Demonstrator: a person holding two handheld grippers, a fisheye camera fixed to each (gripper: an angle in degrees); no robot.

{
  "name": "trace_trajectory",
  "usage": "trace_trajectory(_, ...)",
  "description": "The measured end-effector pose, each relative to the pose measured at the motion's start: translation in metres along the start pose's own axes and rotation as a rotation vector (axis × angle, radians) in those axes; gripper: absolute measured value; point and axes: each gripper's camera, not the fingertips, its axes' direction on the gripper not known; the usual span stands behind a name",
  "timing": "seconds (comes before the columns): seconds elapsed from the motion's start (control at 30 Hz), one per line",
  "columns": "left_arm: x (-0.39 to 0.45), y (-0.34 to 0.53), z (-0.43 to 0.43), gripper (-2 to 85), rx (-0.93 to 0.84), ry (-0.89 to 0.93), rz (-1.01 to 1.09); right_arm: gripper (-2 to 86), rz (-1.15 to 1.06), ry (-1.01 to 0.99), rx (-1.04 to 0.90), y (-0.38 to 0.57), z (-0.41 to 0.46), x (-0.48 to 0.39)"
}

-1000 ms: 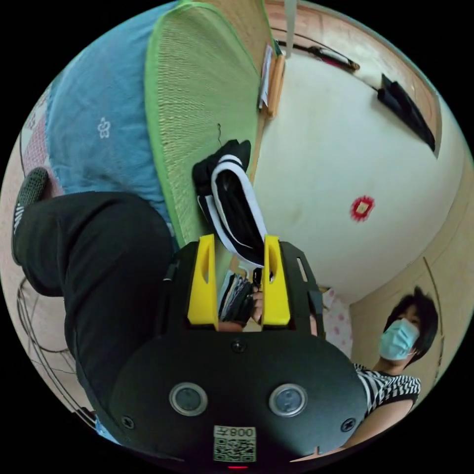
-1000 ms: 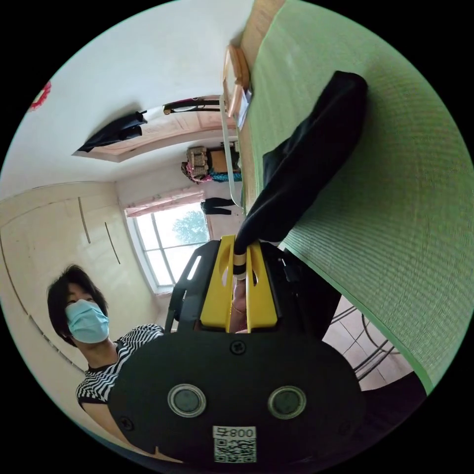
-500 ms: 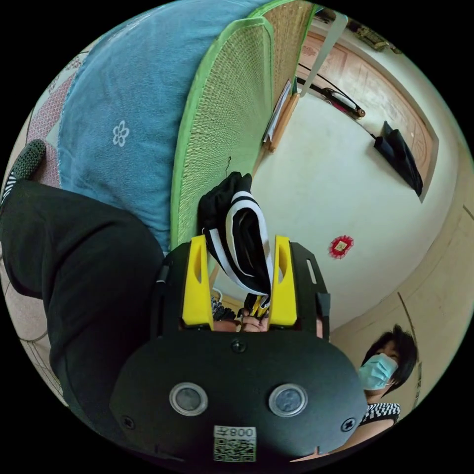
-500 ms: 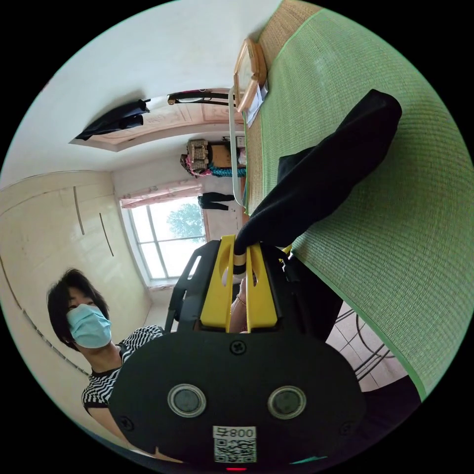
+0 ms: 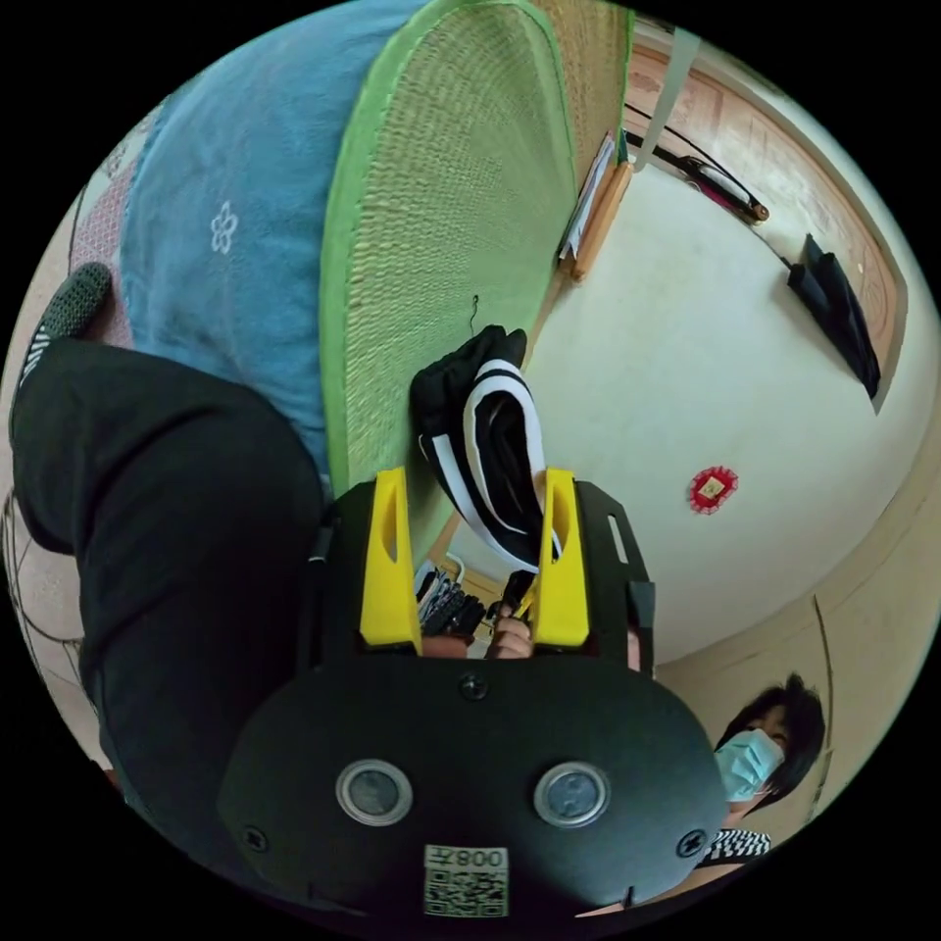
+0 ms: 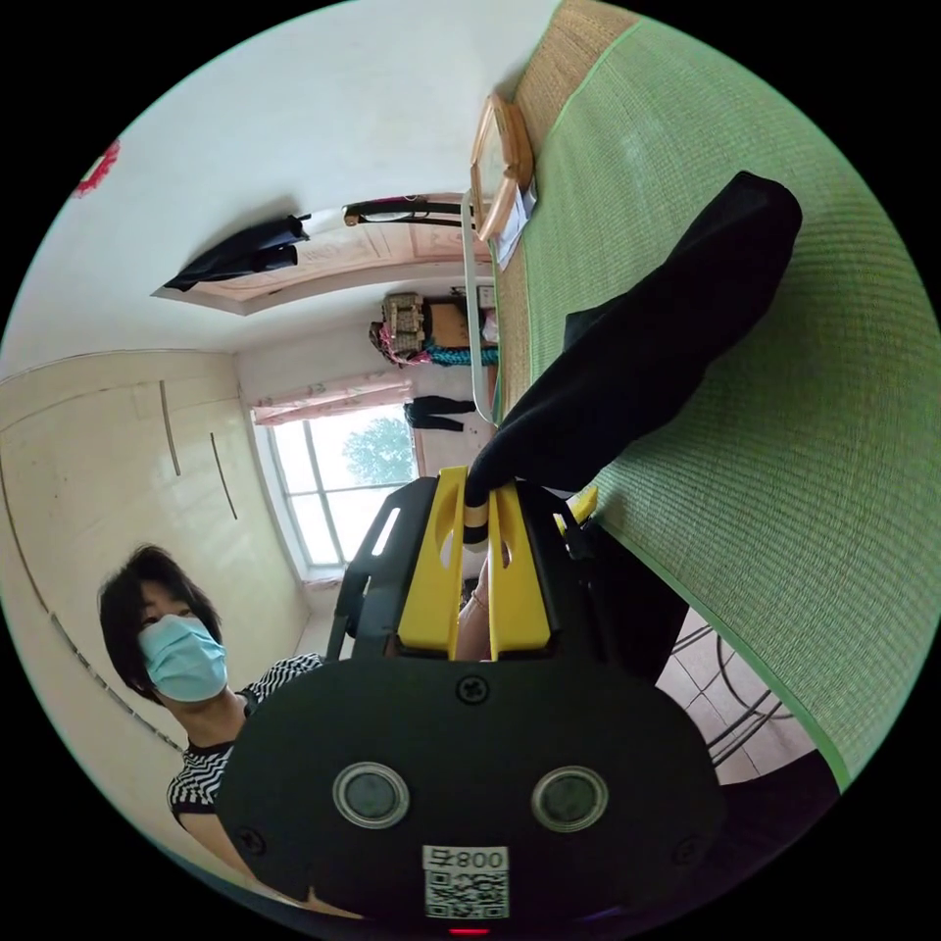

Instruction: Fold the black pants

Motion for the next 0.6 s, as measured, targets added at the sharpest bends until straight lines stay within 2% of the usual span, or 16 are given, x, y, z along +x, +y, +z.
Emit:
trace_trajectory(0.27, -0.068, -0.081, 0.062, 18.0, -0.001, 0.039, 0.000, 0.6, 0.008, -0.007, -0.005, 0.038, 0.022, -0.015)
trace_trajectory(0.47, -0.139, -0.127, 0.101, 8.4, -0.028, -0.006, 0.023, 0.5, 0.018, -0.002, -0.002, 0.075, 0.032, -0.024)
trace_trajectory(0.6, -0.178, -0.142, 0.119, 7.2, -0.033, -0.053, 0.070, 0.5, 0.023, 0.001, -0.004, 0.114, 0.034, -0.028)
